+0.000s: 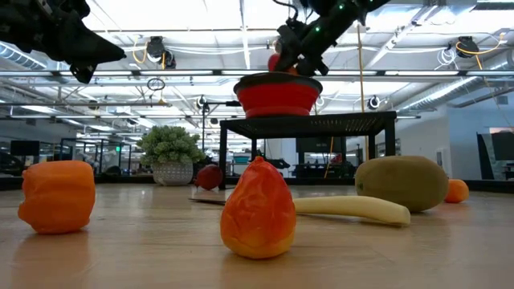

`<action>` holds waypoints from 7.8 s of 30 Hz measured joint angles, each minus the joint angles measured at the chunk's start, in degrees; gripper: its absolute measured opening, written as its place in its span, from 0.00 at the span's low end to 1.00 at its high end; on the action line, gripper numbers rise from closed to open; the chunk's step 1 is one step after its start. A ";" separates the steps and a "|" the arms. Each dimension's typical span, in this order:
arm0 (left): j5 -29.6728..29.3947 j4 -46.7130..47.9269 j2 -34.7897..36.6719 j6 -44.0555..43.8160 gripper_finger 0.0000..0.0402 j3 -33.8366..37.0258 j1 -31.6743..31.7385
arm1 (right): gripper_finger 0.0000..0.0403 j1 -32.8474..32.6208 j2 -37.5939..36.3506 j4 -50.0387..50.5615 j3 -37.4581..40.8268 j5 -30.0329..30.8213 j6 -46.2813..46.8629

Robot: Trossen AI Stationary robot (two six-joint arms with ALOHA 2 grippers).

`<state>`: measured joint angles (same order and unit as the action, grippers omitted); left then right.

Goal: Pick & Place Fruit
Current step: Put the red mango into the red strainer bowl on the shelf, then put the brown kiwi into the red strainer bowl on the shelf

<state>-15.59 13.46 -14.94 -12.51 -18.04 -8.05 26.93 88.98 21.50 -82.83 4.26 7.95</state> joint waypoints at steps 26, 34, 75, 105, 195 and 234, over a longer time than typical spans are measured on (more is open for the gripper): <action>-0.04 -0.03 0.00 -0.15 0.06 0.00 0.02 | 0.68 0.12 0.02 2.79 3.50 -0.08 -1.79; -0.04 0.00 0.00 -0.14 0.06 0.00 0.02 | 0.71 0.10 0.02 -0.79 4.74 0.08 -1.80; -0.04 0.08 -0.01 0.80 0.06 0.00 0.04 | 0.02 -21.23 -16.59 -3.54 7.38 0.14 -5.06; 0.00 0.06 -0.07 0.78 0.06 0.00 0.04 | 0.00 -51.93 -25.89 -32.44 38.10 6.34 4.70; 0.02 0.48 -0.07 0.76 0.06 0.00 0.04 | 0.45 -48.49 2.79 16.56 9.29 -7.18 21.31; 0.02 0.48 -0.05 0.76 0.06 0.00 0.04 | 0.84 -48.77 2.73 -5.48 28.04 -4.41 17.77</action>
<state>-15.57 13.93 -14.99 -11.75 -18.04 -8.01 -21.85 91.70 16.02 -54.79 -0.15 25.72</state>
